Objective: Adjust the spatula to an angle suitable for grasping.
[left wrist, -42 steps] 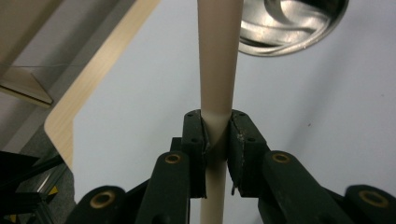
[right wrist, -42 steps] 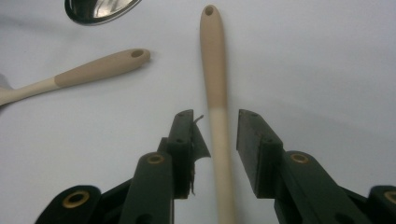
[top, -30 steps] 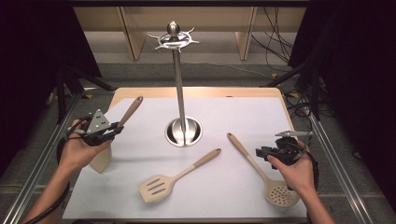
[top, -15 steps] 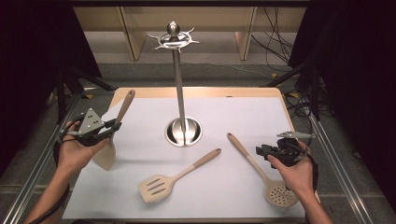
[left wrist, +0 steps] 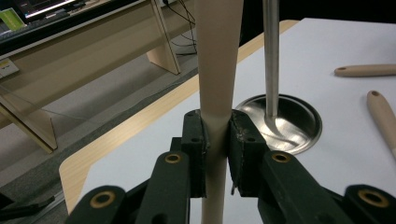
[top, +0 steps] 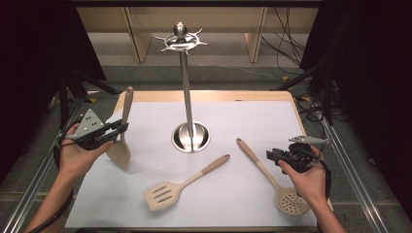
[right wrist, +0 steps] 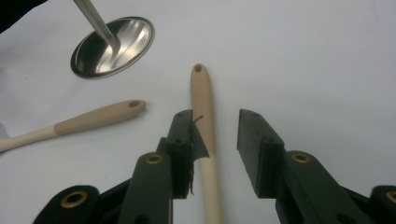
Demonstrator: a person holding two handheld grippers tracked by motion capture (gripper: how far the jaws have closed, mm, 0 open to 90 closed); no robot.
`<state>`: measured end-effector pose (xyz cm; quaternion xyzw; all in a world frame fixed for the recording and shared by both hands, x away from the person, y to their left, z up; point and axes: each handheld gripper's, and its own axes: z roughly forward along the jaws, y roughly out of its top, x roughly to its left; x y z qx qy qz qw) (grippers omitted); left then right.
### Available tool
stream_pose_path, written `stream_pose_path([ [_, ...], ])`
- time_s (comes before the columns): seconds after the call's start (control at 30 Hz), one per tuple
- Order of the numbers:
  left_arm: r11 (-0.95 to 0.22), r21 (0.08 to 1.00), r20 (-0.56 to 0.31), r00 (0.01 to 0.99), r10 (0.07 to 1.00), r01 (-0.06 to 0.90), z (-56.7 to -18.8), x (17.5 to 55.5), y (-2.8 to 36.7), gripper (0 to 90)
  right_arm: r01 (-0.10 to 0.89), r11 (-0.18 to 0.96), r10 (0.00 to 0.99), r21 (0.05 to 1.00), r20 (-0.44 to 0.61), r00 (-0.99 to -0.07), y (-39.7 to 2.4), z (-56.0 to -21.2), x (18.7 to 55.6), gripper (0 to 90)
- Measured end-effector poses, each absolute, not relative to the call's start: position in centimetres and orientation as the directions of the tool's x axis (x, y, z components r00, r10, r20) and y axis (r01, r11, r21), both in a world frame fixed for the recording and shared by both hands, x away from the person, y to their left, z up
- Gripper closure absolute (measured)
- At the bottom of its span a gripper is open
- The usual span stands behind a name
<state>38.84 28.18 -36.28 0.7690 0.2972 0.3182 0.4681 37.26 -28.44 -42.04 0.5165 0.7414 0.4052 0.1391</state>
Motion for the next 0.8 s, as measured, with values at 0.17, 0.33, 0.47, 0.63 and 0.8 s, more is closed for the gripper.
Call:
stream_pose_path([
  [0.17, -0.36, 0.919, 0.186, 0.63, 0.754, 0.159, -35.8, 38.7, 27.6, 77.2, 0.647, 0.129, 0.882, 0.751, 0.212, -0.421, -28.4, -41.8, 37.2, 67.1],
  [0.33, -0.322, 0.933, 0.153, 0.63, 0.762, 0.162, -35.3, 38.4, 26.9, 77.2, 0.631, 0.128, 0.882, 0.765, 0.204, -0.426, -28.4, -41.8, 37.2, 67.1],
  [0.47, -0.309, 0.937, 0.142, 0.631, 0.763, 0.163, -34.6, 38.3, 26.3, 77.2, 0.638, 0.124, 0.88, 0.76, 0.213, -0.425, -28.3, -41.6, 37.1, 67.1],
  [0.63, -0.302, 0.942, 0.138, 0.648, 0.749, 0.148, -33.7, 38.1, 25.4, 77.2, 0.631, 0.117, 0.869, 0.767, 0.229, -0.439, -28.2, -41.6, 37.2, 67.1],
  [0.8, -0.294, 0.945, 0.128, 0.66, 0.74, 0.146, -33.6, 38.3, 24.9, 77.2, 0.635, 0.126, 0.873, 0.762, 0.219, -0.436, -28.2, -41.5, 37.2, 67.1],
])
